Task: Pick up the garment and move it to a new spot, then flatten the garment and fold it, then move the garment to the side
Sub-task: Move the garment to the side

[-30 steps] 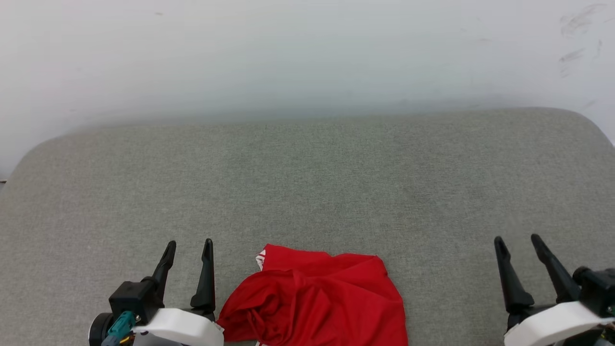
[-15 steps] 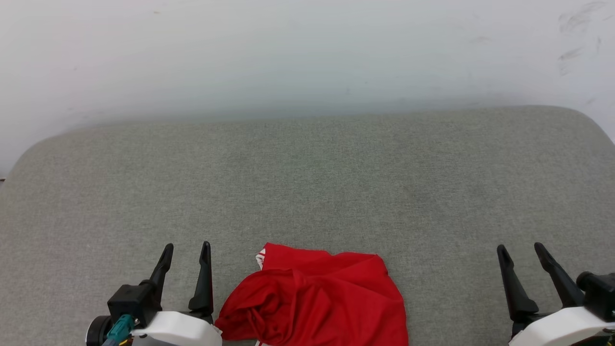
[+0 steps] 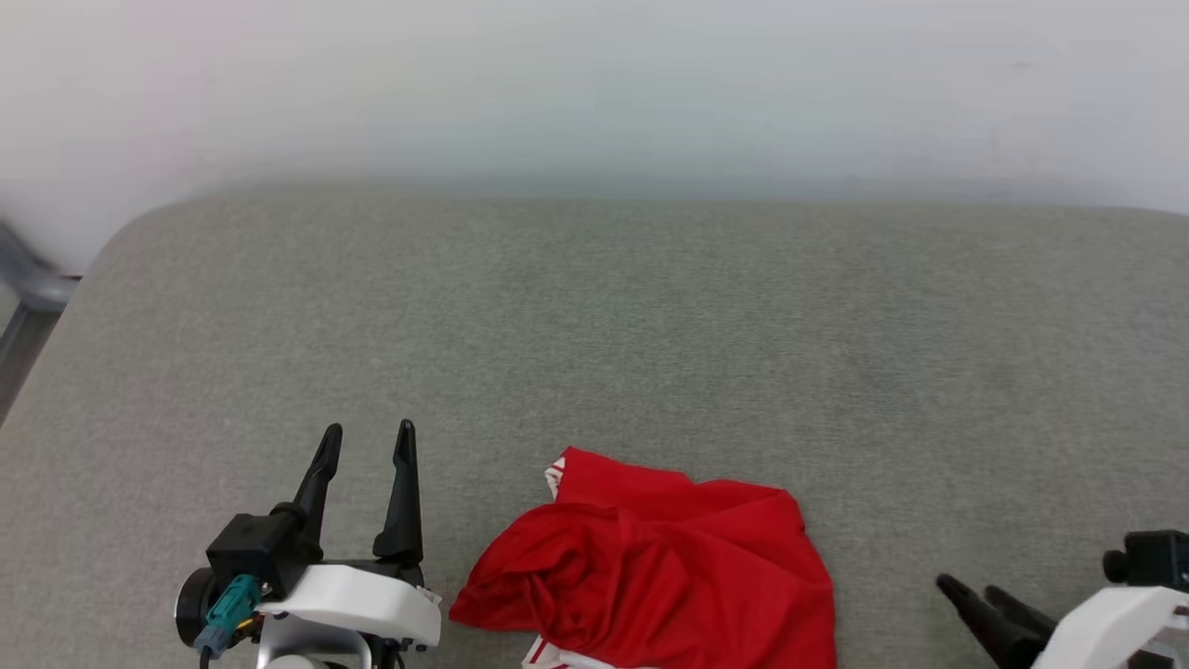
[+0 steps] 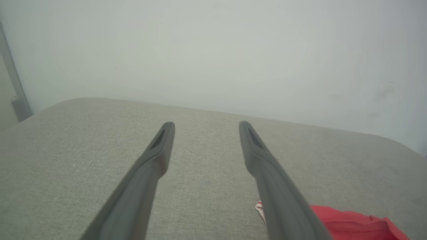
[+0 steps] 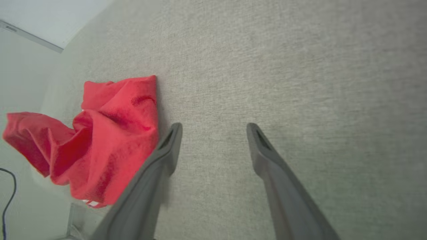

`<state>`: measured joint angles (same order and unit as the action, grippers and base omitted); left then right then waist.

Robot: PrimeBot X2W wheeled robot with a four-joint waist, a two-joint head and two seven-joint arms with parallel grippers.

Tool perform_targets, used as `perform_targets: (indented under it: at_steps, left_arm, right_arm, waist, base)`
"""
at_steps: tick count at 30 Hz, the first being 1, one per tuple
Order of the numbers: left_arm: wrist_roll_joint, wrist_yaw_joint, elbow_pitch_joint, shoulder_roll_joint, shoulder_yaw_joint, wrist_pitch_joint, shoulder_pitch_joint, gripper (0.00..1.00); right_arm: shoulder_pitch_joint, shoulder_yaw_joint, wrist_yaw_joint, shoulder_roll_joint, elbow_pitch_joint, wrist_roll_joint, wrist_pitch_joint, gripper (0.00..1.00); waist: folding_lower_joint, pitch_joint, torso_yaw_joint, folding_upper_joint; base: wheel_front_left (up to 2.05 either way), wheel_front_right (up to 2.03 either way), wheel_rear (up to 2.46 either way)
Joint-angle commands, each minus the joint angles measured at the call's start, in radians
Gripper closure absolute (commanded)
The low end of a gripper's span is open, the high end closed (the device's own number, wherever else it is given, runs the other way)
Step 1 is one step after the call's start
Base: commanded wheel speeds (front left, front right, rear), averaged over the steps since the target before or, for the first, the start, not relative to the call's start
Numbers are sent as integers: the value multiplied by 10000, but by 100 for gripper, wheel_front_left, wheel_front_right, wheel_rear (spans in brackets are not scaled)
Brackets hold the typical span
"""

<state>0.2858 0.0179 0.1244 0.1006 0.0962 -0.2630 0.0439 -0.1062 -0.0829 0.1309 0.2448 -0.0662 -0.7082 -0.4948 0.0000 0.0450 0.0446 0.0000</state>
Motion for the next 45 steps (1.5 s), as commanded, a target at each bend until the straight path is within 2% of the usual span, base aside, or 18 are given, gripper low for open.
perform_targets:
  at_steps: [1, 9, 16, 17, 18, 19, 26, 32, 39, 45]
  left_arm:
    - [-42, 59, -30, -46, -33, -15, 145, 0]
    - [-191, 305, -46, -308, -83, -17, 551, 0]
    - [-275, 424, 23, -413, -188, -15, 761, 0]
    - [-284, 443, 34, -427, -215, -15, 796, 0]
    - [-295, 468, 45, -438, -232, -17, 817, 0]
    - [-292, 487, 55, -444, -258, -17, 818, 0]
    - [-410, 534, 106, -486, -425, -15, 692, 0]
    - [-489, 595, 13, -497, -542, -15, 504, 0]
    - [-618, 598, -204, -500, -568, -17, 375, 0]
    - [-803, 643, -509, -499, -594, -15, 612, 0]
  right_arm:
    - [252, 143, -3, -13, -92, -471, -279, 0]
    - [1187, 1241, -3, -127, -910, -2154, -1294, 0]
    - [1528, 2240, -14, -144, -2122, -2805, -2609, 0]
    - [1563, 2337, -14, -156, -2206, -2831, -2677, 11]
    - [1606, 2458, -15, -167, -2289, -2833, -2758, 67]
    - [1633, 2568, -15, -181, -2337, -2874, -2819, 100]
    - [2517, 3115, -6, 340, -1315, -2533, -1981, 100]
    - [2976, 3752, -5, 1228, -38, -1350, -1382, 100]
    - [3084, 4051, -6, 2243, 1092, 72, -1461, 100]
    - [3047, 3700, -6, 2611, 1408, 812, -1567, 100]
  waist:
    - [0, 191, 259, 0]
    - [0, 888, 939, 0]
    - [0, 1234, 1285, 0]
    - [0, 1263, 1309, 0]
    - [0, 1276, 1324, 0]
    - [0, 1277, 1334, 0]
    - [0, 1031, 1159, 0]
    - [0, 753, 562, 0]
    - [0, 651, -917, 0]
    - [0, 1040, -2587, 0]
  base:
    - [0, 0, 0]
    - [0, 0, 0]
    - [0, 0, 0]
    - [0, 0, 0]
    - [0, 0, 0]
    - [0, 0, 0]
    - [0, 0, 0]
    - [0, 0, 0]
    - [0, 0, 0]
    - [0, 0, 0]
